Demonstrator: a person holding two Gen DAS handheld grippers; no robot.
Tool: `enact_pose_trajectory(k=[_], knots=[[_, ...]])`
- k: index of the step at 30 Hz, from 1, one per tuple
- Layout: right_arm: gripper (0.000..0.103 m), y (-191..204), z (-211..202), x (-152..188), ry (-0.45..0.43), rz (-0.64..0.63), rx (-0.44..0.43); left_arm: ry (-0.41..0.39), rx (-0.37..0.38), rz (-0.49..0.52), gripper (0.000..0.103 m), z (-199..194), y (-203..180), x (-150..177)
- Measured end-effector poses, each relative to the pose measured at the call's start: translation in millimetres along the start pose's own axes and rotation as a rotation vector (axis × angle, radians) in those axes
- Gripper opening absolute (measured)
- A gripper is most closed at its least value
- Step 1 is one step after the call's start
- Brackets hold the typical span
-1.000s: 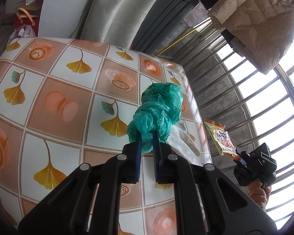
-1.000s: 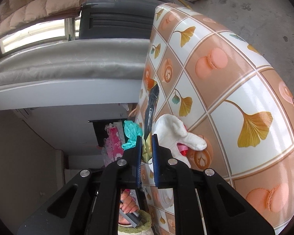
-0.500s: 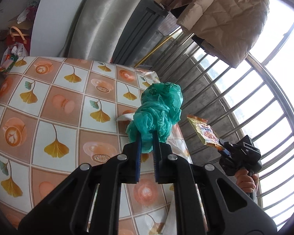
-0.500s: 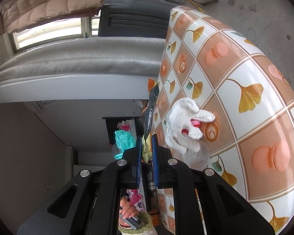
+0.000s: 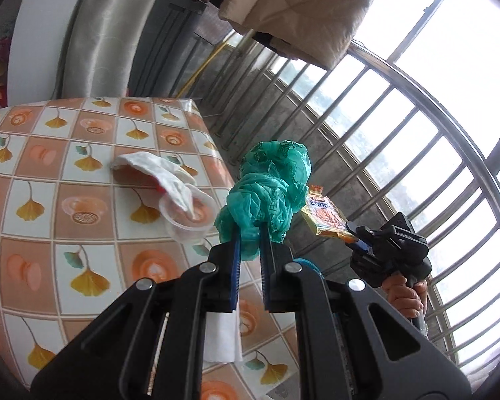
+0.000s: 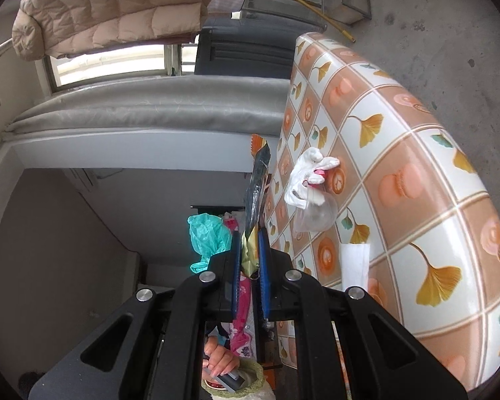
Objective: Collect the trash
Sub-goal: 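Carry the green bag and snack packet to the wastebasket and release both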
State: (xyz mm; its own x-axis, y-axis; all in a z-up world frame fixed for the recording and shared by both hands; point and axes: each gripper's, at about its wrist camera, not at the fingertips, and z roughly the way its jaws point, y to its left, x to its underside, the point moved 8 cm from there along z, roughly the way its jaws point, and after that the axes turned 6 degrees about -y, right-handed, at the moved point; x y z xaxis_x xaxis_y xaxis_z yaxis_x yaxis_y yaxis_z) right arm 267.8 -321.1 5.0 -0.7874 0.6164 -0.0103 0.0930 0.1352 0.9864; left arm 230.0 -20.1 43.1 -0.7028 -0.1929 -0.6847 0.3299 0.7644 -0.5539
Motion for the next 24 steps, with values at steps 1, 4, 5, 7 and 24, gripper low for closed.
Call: enact_pose_trajectory(k=[1, 4, 5, 7, 24], knots=[[0.01, -4.4, -11.6, -1.2, -0.017, 0.011, -0.001, 0.018, 0.015, 0.013, 0.008, 8.5, -11.8, 6.6], [0.01, -20.6, -55.5, -5.9, -0.087, 0.035, 0.005, 0.09, 0.063, 0.049, 0.008, 38.7, -47.1, 27.9], [0.01, -26.5, -69.5, -7.9, -0.109, 0.044, 0.006, 0.117, 0.078, 0.061, 0.008, 49.9, -59.1, 35.0], [0.01, -40.0, -100.0, -11.6, -0.159, 0.064, 0.01, 0.171, 0.1, 0.085, 0.008, 72.3, -82.7, 50.5], [0.011, -205.5, -301.7, -51.4, -0.608, 0.291, 0.257, 0.558, 0.074, 0.282, 0.009, 276.8, -220.0, 190.9]])
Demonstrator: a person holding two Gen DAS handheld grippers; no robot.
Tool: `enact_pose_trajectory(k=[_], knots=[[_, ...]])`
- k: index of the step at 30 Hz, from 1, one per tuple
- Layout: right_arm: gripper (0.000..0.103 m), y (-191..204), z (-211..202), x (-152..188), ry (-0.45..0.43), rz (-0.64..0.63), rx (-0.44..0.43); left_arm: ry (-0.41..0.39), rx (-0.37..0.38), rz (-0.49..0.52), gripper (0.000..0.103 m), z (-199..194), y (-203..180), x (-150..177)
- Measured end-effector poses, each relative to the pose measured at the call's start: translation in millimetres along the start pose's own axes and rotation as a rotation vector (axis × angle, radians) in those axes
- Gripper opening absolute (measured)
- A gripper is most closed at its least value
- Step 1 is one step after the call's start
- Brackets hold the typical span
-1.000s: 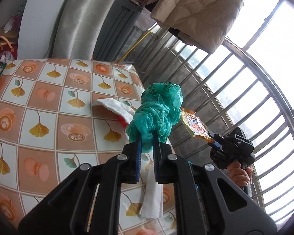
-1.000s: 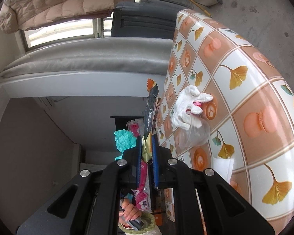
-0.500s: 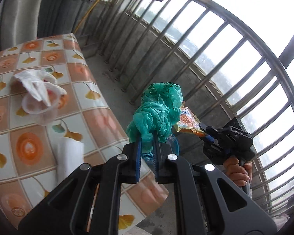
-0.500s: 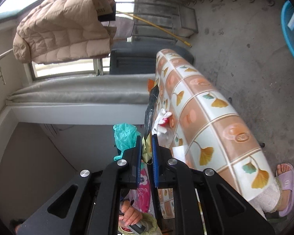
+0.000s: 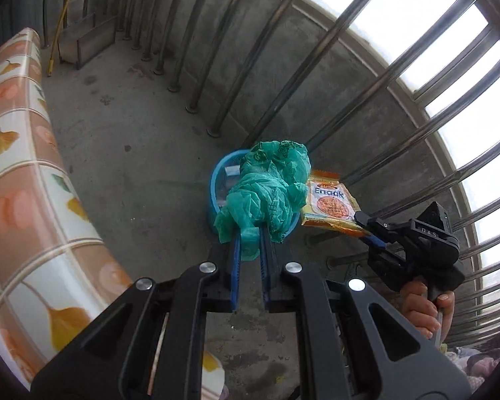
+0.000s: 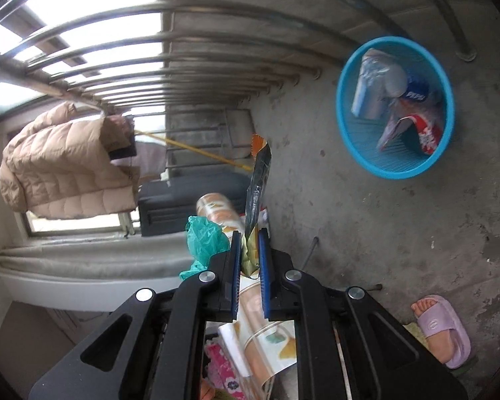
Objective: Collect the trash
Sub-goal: 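Carry the green bag and snack packet to the wastebasket and release both, then move both open tools back toward the tissues on the table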
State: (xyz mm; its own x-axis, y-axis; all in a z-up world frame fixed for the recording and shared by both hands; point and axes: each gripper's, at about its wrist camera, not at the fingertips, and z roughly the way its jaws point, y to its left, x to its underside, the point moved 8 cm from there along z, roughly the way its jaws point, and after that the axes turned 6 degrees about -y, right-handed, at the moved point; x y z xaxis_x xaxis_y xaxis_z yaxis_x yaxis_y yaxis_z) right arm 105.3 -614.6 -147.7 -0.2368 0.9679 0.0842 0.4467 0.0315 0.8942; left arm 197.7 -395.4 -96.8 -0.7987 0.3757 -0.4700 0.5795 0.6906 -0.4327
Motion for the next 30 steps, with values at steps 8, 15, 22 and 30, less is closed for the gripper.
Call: enact_pose_trajectory(k=[8, 15, 22, 30], knots=[[0.012, -83.0, 20.0, -47.3, -0.077, 0.262, 0.106, 0.214, -0.073, -0.066, 0.009, 122.1, -3.3, 5.4], [0.022, -145.4, 50.4, -76.7, -0.177, 0.393, 0.217, 0.304, -0.125, -0.075, 0.018, 192.9, 0.9, 7.0], [0.056, -172.9, 65.6, -88.0, -0.197, 0.385, 0.289, 0.249, -0.086, -0.121, 0.046, 193.3, -4.9, 0.2], [0.062, -152.4, 36.9, -91.4, -0.277, 0.261, 0.293, 0.119, -0.055, -0.089, 0.052, 138.0, -14.4, -23.7]])
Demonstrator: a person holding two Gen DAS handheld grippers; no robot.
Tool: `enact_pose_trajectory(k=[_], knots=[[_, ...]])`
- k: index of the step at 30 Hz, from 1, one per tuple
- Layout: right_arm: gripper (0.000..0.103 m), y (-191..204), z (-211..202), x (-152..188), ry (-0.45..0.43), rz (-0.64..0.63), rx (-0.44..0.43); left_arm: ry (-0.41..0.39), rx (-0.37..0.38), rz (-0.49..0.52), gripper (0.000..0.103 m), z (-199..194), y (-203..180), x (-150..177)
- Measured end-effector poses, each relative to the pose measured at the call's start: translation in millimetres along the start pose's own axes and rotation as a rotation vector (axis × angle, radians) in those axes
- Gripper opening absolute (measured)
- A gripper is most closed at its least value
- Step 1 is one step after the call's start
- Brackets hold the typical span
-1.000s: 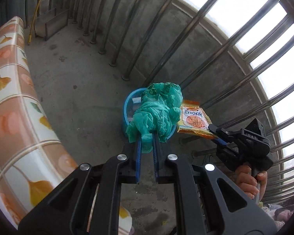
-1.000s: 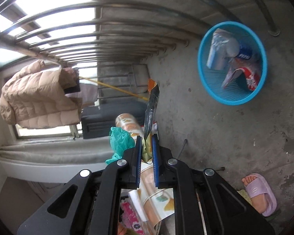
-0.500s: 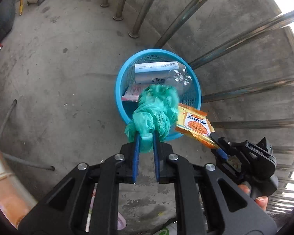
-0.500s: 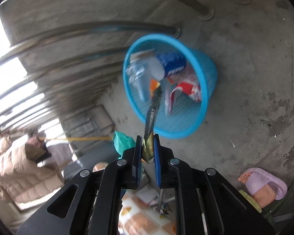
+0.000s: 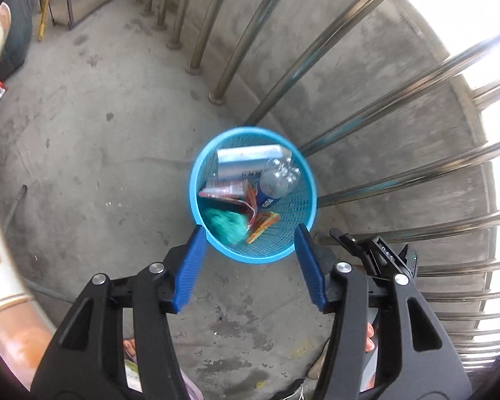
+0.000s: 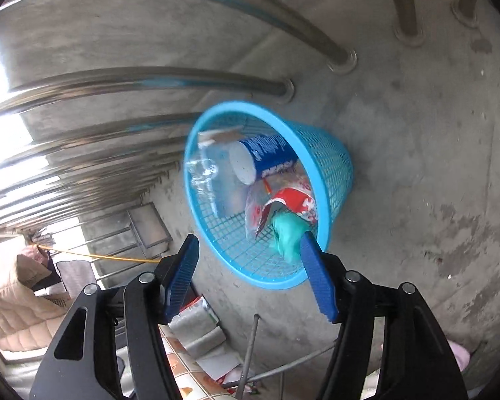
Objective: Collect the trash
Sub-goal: 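Move both open tools back toward the tissues on the table, then grasp a white tissue with the left tool while the right tool grasps another tissue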
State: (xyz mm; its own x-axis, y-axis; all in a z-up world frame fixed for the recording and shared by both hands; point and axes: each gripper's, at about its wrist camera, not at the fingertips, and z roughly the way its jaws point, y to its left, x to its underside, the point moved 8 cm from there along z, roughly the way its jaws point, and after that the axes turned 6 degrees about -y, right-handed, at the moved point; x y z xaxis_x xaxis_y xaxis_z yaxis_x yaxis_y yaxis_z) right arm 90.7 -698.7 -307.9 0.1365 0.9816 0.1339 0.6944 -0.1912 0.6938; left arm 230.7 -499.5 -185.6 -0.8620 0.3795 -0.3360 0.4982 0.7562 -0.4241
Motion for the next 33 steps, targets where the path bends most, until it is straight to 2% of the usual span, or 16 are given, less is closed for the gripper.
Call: enact_pose_trajectory(k=[3, 5, 8, 12, 16, 22, 26, 29, 33], knots=[[0.062, 18.2, -26.1, 7.4, -0.024, -0.081, -0.042, -0.049, 0.015, 0.012, 0.053, -37.5, -1.7, -1.3], [0.062, 36.1, -44.9, 16.8, -0.029, -0.151, -0.076, -0.093, 0.028, 0.024, 0.058, -70.7, -1.0, 0.3], [0.067, 63.4, -69.7, 35.4, -0.03, -0.254, -0.113, -0.172, 0.028, 0.058, 0.063, -124.7, 6.7, 7.5], [0.069, 107.1, -91.6, 82.1, 0.015, -0.421, -0.142, -0.286, 0.005, 0.105, 0.072, -203.0, 29.9, 28.2], [0.07, 146.6, -102.3, 142.2, 0.101, -0.583, -0.155, -0.379, -0.031, 0.093, 0.079, -274.4, 69.0, 52.6], [0.076, 183.1, -108.7, 261.3, 0.276, -0.858, -0.179, -0.535, -0.162, -0.056, 0.083, -364.7, 173.9, 100.6], [0.076, 188.6, -102.9, 356.1, 0.421, -1.031, -0.163, -0.597, -0.224, -0.202, 0.083, -398.1, 251.2, 132.4], [0.076, 182.2, -92.9, 429.3, 0.53, -1.167, -0.129, -0.623, -0.201, -0.322, 0.083, -408.2, 299.5, 145.3], [0.076, 163.4, -75.5, 501.8, 0.625, -1.307, -0.056, -0.647, -0.052, -0.483, 0.083, -408.7, 344.5, 144.8]])
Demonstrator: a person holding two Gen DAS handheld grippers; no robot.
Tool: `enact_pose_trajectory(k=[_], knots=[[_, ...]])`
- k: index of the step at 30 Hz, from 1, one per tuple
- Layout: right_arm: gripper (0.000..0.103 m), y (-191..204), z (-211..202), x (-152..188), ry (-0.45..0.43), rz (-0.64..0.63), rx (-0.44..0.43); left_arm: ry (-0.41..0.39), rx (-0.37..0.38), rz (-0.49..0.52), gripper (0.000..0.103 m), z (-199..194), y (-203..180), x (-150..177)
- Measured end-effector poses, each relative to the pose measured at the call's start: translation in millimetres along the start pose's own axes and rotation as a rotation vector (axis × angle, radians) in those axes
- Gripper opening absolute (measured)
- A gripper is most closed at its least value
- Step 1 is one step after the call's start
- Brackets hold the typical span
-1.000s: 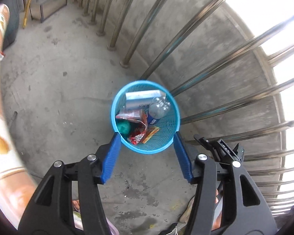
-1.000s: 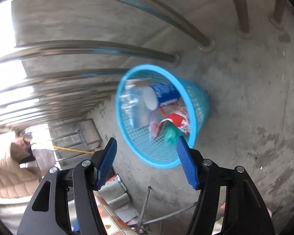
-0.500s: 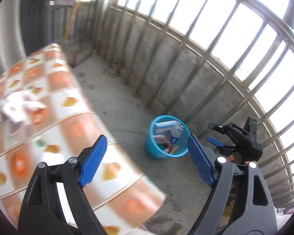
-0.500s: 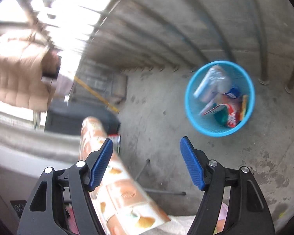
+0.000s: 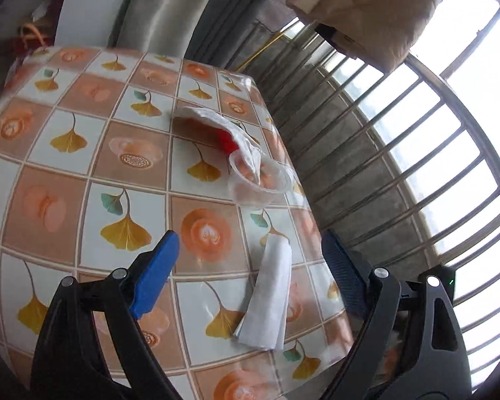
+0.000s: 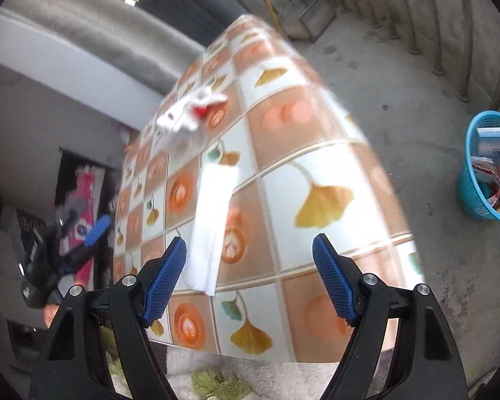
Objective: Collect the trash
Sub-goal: 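Grasp a white tissue with the left tool while the right tool grasps another tissue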
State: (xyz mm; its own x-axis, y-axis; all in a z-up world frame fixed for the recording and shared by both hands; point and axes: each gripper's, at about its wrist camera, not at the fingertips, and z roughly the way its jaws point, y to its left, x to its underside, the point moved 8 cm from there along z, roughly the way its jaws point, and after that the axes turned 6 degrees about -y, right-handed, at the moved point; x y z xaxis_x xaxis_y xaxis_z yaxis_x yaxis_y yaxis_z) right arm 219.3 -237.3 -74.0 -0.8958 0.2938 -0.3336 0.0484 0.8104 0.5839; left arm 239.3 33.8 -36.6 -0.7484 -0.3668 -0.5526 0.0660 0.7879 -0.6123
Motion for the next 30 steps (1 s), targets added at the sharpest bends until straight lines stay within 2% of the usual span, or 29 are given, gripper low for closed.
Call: enact_pose_trajectory(k=[3, 6, 10, 14, 17, 22, 28, 30], knots=[[0.076, 24.5, 24.9, 16.6, 0.046, -0.067, 0.053, -0.002, 0.068, -0.091, 0.083, 14.9, 9.7, -17.2], [0.076, 33.2, 37.2, 24.1, 0.058, -0.097, 0.091, 0.026, 0.135, -0.201, 0.083, 46.5, 17.8, -38.9], [0.076, 35.8, 42.0, 19.8, 0.046, -0.129, 0.146, 0.03, 0.143, -0.29, 0.077, 90.0, 29.6, -67.7], [0.076, 40.8, 52.5, 12.1, 0.045, -0.174, 0.181, 0.059, 0.108, -0.336, 0.061, 134.3, 40.5, -84.6], [0.076, 43.0, 60.1, 7.8, 0.052, -0.189, 0.198, 0.072, 0.071, -0.378, 0.054, 162.1, 53.6, -90.8], [0.075, 49.3, 66.6, 6.7, 0.052, -0.225, 0.204, 0.1, 0.059, -0.454, 0.043, 197.4, 69.5, -92.5], [0.062, 50.1, 72.0, 4.0, 0.049, -0.227, 0.21, 0.095, 0.089, -0.455, 0.018, 211.2, 64.0, -94.3], [0.051, 51.3, 74.4, 3.4, 0.046, -0.224, 0.207, 0.076, 0.101, -0.437, 0.009, 206.4, 60.8, -97.0]])
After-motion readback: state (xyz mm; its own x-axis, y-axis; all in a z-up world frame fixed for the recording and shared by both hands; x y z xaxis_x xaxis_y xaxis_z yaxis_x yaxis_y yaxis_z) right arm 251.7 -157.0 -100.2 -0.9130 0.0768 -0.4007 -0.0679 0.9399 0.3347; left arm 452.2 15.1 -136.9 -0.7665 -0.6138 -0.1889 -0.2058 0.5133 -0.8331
